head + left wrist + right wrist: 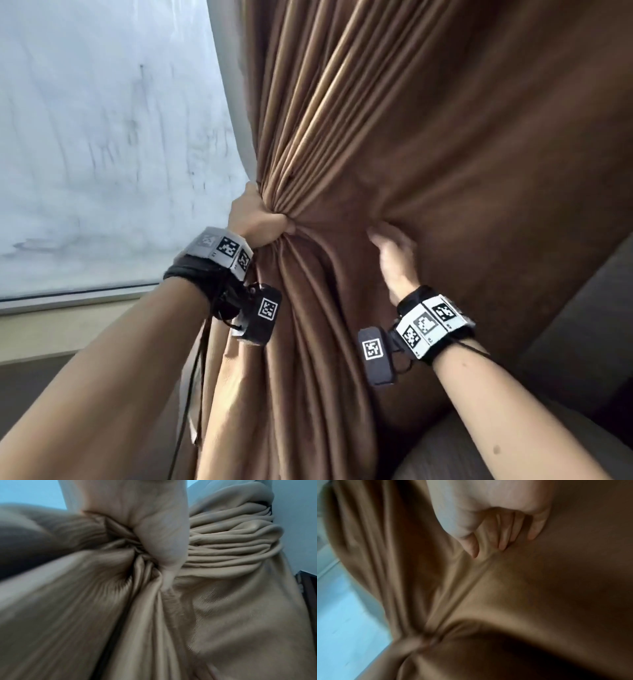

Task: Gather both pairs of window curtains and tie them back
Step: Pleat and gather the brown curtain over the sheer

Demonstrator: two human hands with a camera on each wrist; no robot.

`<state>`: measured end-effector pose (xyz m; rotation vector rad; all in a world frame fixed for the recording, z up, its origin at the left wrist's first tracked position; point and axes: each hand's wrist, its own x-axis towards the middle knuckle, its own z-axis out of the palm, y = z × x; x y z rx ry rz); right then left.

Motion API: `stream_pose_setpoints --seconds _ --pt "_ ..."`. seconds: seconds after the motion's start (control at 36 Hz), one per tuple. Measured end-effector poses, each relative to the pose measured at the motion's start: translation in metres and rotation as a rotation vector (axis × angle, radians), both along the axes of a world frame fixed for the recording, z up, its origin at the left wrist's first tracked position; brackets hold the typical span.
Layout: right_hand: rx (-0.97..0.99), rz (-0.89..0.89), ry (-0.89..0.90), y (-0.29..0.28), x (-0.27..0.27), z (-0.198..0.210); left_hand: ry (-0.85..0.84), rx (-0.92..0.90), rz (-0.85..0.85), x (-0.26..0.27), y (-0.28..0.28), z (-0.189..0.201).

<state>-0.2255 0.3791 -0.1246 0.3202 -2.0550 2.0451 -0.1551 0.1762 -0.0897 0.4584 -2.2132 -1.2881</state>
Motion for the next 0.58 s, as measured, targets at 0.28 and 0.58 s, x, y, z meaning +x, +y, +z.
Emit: stream_pose_setpoints --seconds 0.28,0.58 --pt "0.069 -0.249 -0.350 0.070 -0.100 -0.035 -0.011 0.040 -0.203 0.020 -0.020 0.011" --pt "-0.194 0.628 -0.336 0.005 -0.029 -0.008 -0.036 0.028 -0.328 0.021 -0.007 0.009"
